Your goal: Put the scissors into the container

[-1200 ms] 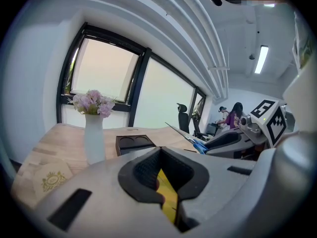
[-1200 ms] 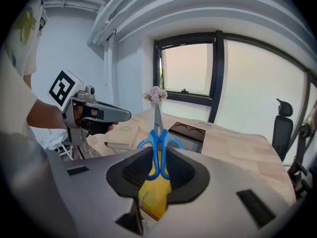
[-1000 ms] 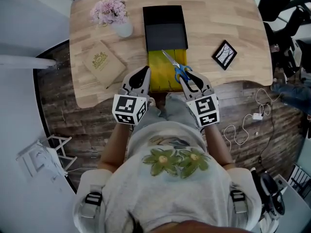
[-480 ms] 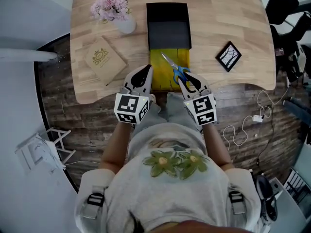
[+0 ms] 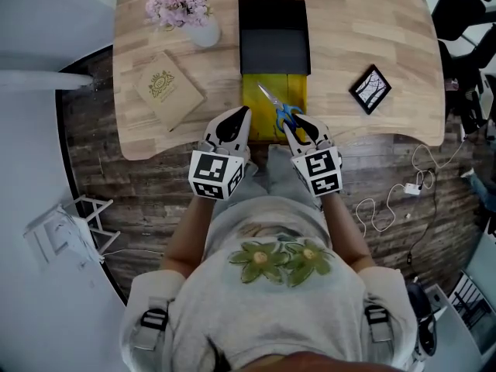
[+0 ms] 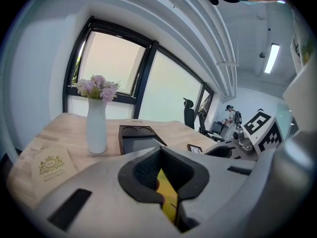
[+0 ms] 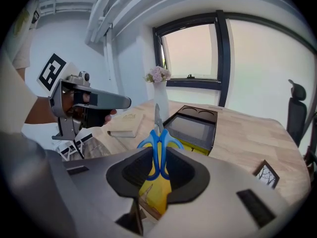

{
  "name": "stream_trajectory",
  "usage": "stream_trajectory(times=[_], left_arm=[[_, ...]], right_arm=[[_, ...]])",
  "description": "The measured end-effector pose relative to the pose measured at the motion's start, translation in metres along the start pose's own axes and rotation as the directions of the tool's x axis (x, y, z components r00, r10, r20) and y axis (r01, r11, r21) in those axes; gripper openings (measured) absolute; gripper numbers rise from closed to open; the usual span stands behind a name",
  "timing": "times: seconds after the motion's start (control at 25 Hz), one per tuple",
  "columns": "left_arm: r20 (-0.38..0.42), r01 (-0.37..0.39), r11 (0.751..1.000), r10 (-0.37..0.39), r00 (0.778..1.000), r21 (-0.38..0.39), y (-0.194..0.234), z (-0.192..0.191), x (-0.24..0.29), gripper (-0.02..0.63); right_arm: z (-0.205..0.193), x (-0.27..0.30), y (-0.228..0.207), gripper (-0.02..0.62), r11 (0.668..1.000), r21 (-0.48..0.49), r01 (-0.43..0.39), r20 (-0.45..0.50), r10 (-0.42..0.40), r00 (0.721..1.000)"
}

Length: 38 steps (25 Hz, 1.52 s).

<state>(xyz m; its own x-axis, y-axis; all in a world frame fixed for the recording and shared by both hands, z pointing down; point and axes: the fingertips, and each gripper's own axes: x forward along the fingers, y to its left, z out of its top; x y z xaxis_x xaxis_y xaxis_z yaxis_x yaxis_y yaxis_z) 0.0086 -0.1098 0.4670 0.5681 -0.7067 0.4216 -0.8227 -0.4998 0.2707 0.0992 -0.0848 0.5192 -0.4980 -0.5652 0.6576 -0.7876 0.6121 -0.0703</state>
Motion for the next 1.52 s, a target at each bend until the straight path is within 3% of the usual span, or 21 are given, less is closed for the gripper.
stream_trajectory(times=[1.52], left_arm=[[-0.039,0.0,1.0,-0.001,0.999,-0.024,-0.006,-0.02,0.003,0.006]], right_arm=[[-0.043,0.038,-0.008,0.083,1.0,0.019,0.002,-0.099,0.0,0.995]])
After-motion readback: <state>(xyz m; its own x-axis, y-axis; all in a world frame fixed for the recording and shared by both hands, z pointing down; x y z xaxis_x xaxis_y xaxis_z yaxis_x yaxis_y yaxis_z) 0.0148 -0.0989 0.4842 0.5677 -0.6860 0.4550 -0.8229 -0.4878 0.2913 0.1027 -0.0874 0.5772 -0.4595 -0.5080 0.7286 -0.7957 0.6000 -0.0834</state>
